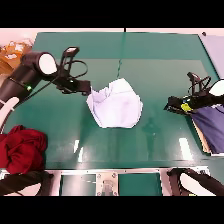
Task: Fold the shirts.
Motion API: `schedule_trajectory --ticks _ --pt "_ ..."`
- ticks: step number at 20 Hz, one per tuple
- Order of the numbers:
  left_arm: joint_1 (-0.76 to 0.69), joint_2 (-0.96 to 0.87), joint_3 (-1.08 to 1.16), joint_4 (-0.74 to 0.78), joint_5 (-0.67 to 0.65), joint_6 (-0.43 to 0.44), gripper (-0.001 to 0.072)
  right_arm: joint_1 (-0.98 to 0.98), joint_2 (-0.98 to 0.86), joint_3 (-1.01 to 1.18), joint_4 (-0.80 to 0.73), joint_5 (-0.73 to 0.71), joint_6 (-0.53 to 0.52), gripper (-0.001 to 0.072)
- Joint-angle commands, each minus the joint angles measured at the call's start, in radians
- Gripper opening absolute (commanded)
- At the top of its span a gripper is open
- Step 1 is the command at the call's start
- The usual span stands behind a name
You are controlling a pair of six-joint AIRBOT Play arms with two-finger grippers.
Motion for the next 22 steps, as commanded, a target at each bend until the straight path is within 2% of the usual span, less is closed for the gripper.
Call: schedule_trajectory --ticks 1,4,10,13,14,15,16,17,18,20,22 --pt "0.106 -0.01 -0.138 -0.077 0.187 -0.012 0.072 -0.037 -0.09 -0.082 0.094 -0.1 -0.055 0.0345" --pt "0.143 -0.108 -0.185 -0.192 0.288 0.058 0.072 0.016 -0.215 -0.11 0.281 -0.182 -0.189 0.0345" --pt "0.126 -0.316 -0.178 -0.669 0.433 0.362 0.072 0.158 -0.434 -0.035 0.496 -0.331 -0.321 0.0347" --pt "0.116 -0.356 -0.179 -0.673 0.431 0.372 0.0714 0.173 -0.519 0.065 0.497 -0.321 -0.321 0.0345" --pt "0.116 -0.36 -0.179 -0.671 0.432 0.371 0.0678 0.173 -0.531 0.087 0.497 -0.32 -0.321 0.031" --pt "0.116 -0.36 -0.179 -0.671 0.435 0.373 0.0381 0.172 -0.532 0.098 0.494 -0.32 -0.322 0.0188" --pt "0.116 -0.36 -0.176 -0.669 0.431 0.391 0.0037 0.17 -0.531 0.11 0.491 -0.314 -0.33 0.0107" --pt "0.117 -0.359 -0.175 -0.669 0.427 0.397 0.0016 0.165 -0.531 0.122 0.49 -0.296 -0.349 0.0036" --pt "0.121 -0.359 -0.166 -0.662 0.407 0.397 0.0016 0.155 -0.53 0.135 0.489 -0.267 -0.358 0.0015" --pt "0.149 -0.341 -0.13 -0.591 0.33 0.372 0.0015 0.118 -0.53 0.175 0.486 -0.177 -0.366 0.0014" --pt "0.187 -0.266 -0.1 -0.465 0.282 0.3 0.0015 0.059 -0.516 0.222 0.488 -0.077 -0.366 0.0013"
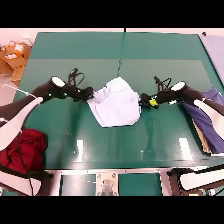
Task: Fold the shirts.
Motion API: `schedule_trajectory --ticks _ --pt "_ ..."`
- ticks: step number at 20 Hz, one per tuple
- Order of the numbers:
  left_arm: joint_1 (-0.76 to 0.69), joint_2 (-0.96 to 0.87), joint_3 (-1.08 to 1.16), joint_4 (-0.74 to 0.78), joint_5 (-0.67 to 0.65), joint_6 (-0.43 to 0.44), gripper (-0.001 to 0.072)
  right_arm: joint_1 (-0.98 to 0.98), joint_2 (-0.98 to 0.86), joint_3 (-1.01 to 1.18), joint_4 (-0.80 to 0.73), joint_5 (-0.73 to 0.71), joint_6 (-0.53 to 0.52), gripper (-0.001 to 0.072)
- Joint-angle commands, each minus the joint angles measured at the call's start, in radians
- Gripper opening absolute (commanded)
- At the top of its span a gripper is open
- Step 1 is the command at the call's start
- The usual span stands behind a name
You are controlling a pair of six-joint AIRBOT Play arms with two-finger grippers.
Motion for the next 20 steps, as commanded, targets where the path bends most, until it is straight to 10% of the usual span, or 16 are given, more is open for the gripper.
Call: schedule_trajectory --ticks 1,12,20 --pt "0.054 0.111 0.043 0.178 -0.08 -0.093 0.0015 -0.082 0.022 0.084 0.026 0.182 -0.013 0.0013" --pt "0.092 0.839 0.462 0.24 0.089 -0.001 0.0015 -0.269 0.618 0.445 0.278 0.304 0.002 0.0013" --pt "0.092 0.898 0.75 0.625 -0.113 -0.011 0.0015 -0.379 0.903 0.646 0.259 0.166 0.025 0.0014"
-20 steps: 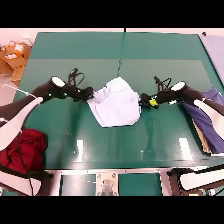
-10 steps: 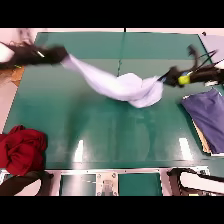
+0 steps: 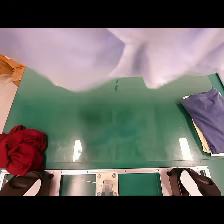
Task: Fold the shirts.
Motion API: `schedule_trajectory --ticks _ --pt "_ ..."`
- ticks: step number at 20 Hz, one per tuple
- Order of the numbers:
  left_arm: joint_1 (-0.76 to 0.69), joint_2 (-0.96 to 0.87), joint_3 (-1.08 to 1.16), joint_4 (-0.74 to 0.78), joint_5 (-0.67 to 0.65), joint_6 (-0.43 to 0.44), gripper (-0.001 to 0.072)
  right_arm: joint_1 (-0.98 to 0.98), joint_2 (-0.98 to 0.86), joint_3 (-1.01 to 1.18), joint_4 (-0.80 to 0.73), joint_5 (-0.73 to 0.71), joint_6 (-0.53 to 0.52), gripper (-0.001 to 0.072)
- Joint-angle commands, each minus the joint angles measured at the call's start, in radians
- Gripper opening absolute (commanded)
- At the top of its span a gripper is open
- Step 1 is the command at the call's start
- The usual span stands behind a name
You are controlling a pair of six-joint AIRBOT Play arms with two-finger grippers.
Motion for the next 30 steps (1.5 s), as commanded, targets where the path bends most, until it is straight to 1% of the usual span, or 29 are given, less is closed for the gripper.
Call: schedule_trajectory --ticks 1,2,4,5,7,9,11,12,14,16,17,19,20,21,22,23,25,27,28,30 --pt "0.0 -0.004 0.05 0.187 -0.173 -0.033 0.0016 -0.034 0.068 0.029 -0.01 -0.021 0.041 0.0014" --pt "0.0 -0.033 0.042 0.201 -0.233 -0.038 0.0016 -0.034 0.06 0.006 -0.011 -0.003 0.056 0.0014" --pt "0.0 -0.099 -0.005 0.2 -0.299 -0.038 0.0016 -0.033 0.048 -0.093 -0.011 0.028 0.055 0.0014" --pt "0.0 -0.135 -0.046 0.197 -0.306 -0.04 0.0016 -0.031 0.047 -0.178 -0.011 0.032 0.044 0.0014" --pt "0.0 -0.222 -0.155 0.149 -0.301 -0.042 0.0016 -0.002 0.043 -0.386 -0.011 0.014 -0.013 0.0014" --pt "0.0 -0.325 -0.279 0.059 -0.274 -0.033 0.0016 0.062 0.019 -0.637 -0.01 -0.082 -0.074 0.0015" --pt "0.0 -0.438 -0.399 -0.033 -0.232 -0.023 0.0016 0.141 -0.051 -0.863 -0.01 -0.239 -0.133 0.0015" --pt "-0.003 -0.499 -0.455 -0.088 -0.218 0.002 0.0016 0.179 -0.114 -0.948 -0.009 -0.327 -0.157 0.0015" --pt "-0.003 -0.62 -0.534 -0.189 -0.211 0.041 0.0016 0.227 -0.279 -1.021 -0.008 -0.461 -0.184 0.0015" --pt "-0.002 -0.723 -0.568 -0.232 -0.22 0.044 0.0016 0.229 -0.447 -0.993 -0.008 -0.499 -0.184 0.0014" --pt "-0.003 -0.76 -0.568 -0.233 -0.23 0.044 0.0016 0.22 -0.518 -0.959 -0.008 -0.497 -0.184 0.0014" --pt "-0.002 -0.79 -0.568 -0.241 -0.23 0.043 0.0016 0.198 -0.597 -0.884 -0.011 -0.476 -0.184 0.0015" --pt "-0.002 -0.79 -0.568 -0.242 -0.232 0.043 0.0016 0.178 -0.607 -0.845 -0.011 -0.45 -0.184 0.0104" --pt "-0.002 -0.79 -0.567 -0.244 -0.24 0.043 0.0017 0.153 -0.606 -0.808 -0.019 -0.414 -0.184 0.0327" --pt "-0.002 -0.79 -0.567 -0.245 -0.25 0.044 0.0017 0.124 -0.606 -0.765 -0.044 -0.36 -0.183 0.0399" --pt "-0.002 -0.79 -0.567 -0.246 -0.262 0.044 0.0017 0.086 -0.606 -0.722 -0.084 -0.286 -0.175 0.0398" --pt "-0.002 -0.79 -0.567 -0.246 -0.288 0.045 0.0017 0.0 -0.605 -0.67 -0.151 -0.135 -0.118 0.0399" --pt "-0.002 -0.79 -0.567 -0.246 -0.299 0.045 0.0017 -0.075 -0.594 -0.688 -0.151 -0.018 -0.092 0.0388" --pt "-0.002 -0.79 -0.567 -0.246 -0.3 0.045 0.0017 -0.095 -0.581 -0.719 -0.151 0.013 -0.092 0.036" --pt "-0.002 -0.79 -0.567 -0.246 -0.301 0.045 0.0017 -0.108 -0.531 -0.823 -0.161 0.027 -0.093 0.0356"
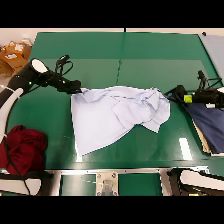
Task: Fold the shirts.
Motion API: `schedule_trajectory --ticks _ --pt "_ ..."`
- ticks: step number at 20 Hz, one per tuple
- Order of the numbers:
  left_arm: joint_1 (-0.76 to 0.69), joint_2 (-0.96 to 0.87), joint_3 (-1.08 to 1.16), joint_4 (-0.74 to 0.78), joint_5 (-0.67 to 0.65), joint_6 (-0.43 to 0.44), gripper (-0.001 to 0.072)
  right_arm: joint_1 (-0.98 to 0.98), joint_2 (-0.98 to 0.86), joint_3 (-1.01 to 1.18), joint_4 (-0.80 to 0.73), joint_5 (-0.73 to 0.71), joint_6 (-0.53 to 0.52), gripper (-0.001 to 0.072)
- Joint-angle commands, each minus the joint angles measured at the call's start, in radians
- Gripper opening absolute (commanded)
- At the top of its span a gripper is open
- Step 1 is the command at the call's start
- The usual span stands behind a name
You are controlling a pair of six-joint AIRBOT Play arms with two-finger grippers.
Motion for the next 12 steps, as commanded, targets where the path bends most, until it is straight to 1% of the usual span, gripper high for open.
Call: schedule_trajectory --ticks 1,3,4,5,8,12 --pt "0.001 -0.002 0.0 -0.003 -0.013 0.001 0.0017 -0.048 0.059 -0.122 -0.027 0.099 0.005 0.0357" --pt "0.001 -0.002 0.0 -0.003 -0.013 0.001 0.0017 -0.024 0.079 -0.212 -0.024 0.051 -0.041 0.0372" --pt "0.001 -0.002 0.0 -0.003 -0.013 0.001 0.0017 -0.004 0.079 -0.249 -0.02 0.03 -0.042 0.0428" --pt "0.001 -0.002 0.0 -0.003 -0.013 0.001 0.0017 0.024 0.079 -0.28 -0.009 0.012 -0.042 0.0436" --pt "0.001 -0.002 0.0 -0.003 -0.011 0.0 0.0017 0.138 0.079 -0.335 0.03 -0.089 -0.042 0.0436" --pt "0.001 -0.002 0.0 -0.003 -0.021 0.0 0.0017 0.274 0.076 -0.334 0.126 -0.257 -0.04 0.0436"
